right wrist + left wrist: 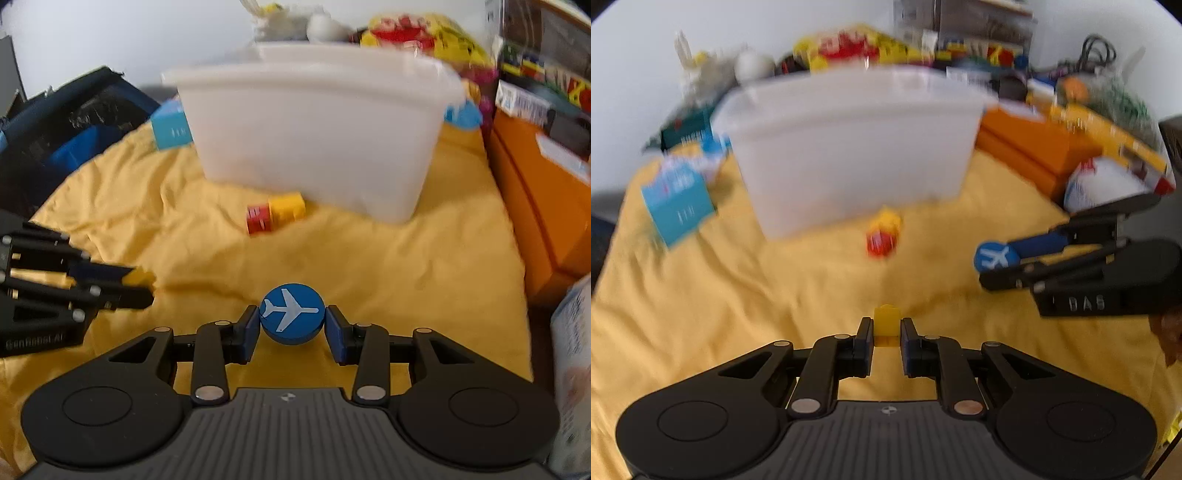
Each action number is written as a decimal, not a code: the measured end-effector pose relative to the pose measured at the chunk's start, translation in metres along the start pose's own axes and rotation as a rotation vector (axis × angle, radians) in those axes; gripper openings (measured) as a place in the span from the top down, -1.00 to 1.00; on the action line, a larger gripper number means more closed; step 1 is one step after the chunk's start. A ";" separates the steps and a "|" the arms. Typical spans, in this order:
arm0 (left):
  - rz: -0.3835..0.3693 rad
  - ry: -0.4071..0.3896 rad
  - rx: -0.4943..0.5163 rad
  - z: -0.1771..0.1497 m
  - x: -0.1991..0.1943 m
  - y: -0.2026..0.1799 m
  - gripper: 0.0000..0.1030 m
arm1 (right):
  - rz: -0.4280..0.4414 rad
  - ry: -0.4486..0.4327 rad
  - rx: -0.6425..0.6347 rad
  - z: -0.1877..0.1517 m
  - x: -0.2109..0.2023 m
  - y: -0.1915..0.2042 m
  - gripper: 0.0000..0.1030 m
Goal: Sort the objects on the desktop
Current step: 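Carry yellow brick and airplane disc over the white bin and open both tools, then move both open tools back over the toys on the quilt, then grasp red brick with left tool while right tool grasps yellow brick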
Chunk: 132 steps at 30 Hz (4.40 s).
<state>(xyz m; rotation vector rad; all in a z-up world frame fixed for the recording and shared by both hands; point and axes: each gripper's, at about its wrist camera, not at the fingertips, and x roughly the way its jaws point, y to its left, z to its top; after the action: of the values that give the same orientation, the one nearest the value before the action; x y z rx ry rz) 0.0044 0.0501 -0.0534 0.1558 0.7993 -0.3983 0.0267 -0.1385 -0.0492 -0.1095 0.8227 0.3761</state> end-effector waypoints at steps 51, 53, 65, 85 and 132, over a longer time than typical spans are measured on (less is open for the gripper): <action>0.097 -0.153 -0.097 0.068 0.023 0.007 0.16 | -0.023 -0.338 0.123 0.095 -0.046 -0.042 0.06; 0.058 -0.079 -0.116 0.057 0.048 -0.003 0.23 | -0.049 -0.313 0.133 0.084 -0.044 -0.044 0.05; 0.099 0.021 -0.217 0.053 0.119 0.003 0.47 | -0.065 -0.196 0.148 0.054 -0.029 -0.036 0.05; 0.102 0.032 -0.052 -0.018 0.049 0.017 0.49 | -0.007 -0.103 0.302 0.040 0.095 -0.009 0.03; 0.058 0.014 0.119 -0.010 0.060 -0.001 0.38 | -0.130 0.054 -0.107 -0.003 0.047 0.009 0.48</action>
<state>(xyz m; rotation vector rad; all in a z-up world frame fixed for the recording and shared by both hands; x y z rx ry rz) 0.0357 0.0350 -0.1038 0.2931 0.7836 -0.3903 0.0502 -0.1176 -0.0849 -0.2726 0.8444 0.2951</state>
